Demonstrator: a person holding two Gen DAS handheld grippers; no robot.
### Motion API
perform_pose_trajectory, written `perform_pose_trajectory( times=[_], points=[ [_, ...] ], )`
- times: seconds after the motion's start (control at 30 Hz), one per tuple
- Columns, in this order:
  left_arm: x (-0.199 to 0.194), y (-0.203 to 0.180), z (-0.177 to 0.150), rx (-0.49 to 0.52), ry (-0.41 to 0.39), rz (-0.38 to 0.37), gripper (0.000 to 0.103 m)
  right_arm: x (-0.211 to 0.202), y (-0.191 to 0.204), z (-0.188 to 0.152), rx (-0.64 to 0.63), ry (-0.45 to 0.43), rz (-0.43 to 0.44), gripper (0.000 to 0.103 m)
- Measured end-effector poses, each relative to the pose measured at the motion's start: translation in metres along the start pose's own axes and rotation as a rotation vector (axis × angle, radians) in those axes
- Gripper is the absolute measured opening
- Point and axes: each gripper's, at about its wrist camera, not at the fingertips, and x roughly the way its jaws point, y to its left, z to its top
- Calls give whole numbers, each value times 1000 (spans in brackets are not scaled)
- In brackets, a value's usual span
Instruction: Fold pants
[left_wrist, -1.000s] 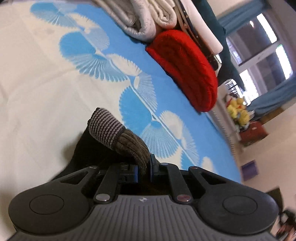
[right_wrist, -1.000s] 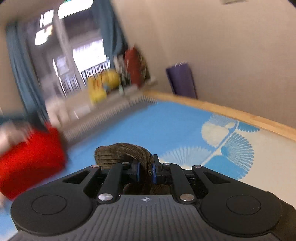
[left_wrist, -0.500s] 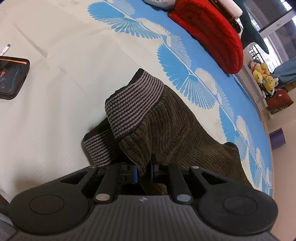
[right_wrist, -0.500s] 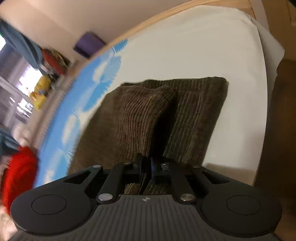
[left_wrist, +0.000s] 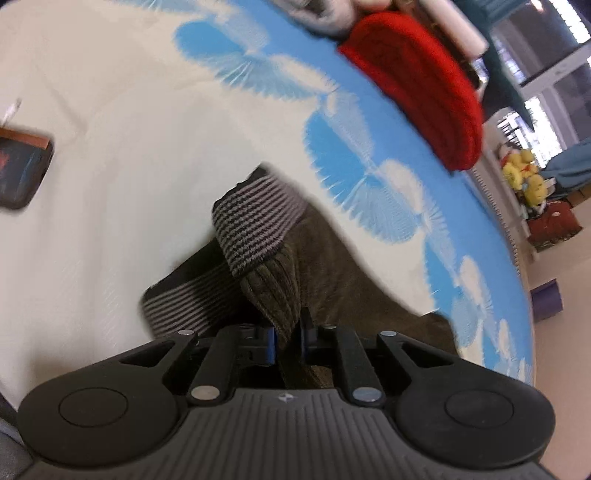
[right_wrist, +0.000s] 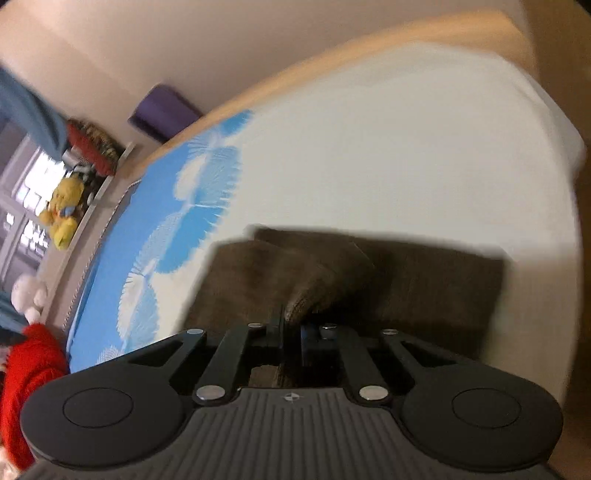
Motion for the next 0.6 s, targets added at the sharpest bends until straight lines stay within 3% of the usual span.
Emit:
perform_pose_trajectory(
  times=[0.13,0.23,0.4,0.57,0.6],
  points=[
    [-11,-19,1,-6,-38,-3,12,-11,92,34,-121,-64,47,6],
    [-9,-15,-7,7,-13,11,12,-47,115,61,-145,-132,116,6],
    [9,18,-21,-32,63,79,13,-82,32,60,-119,-126,174,6],
    [16,32,-23,-32,90,87,13,-28,-87,4,22,43,-24,7],
    [15,33,-23,-41,89,80,13,-23,-102,-5,57,39,-15,6]
  ],
)
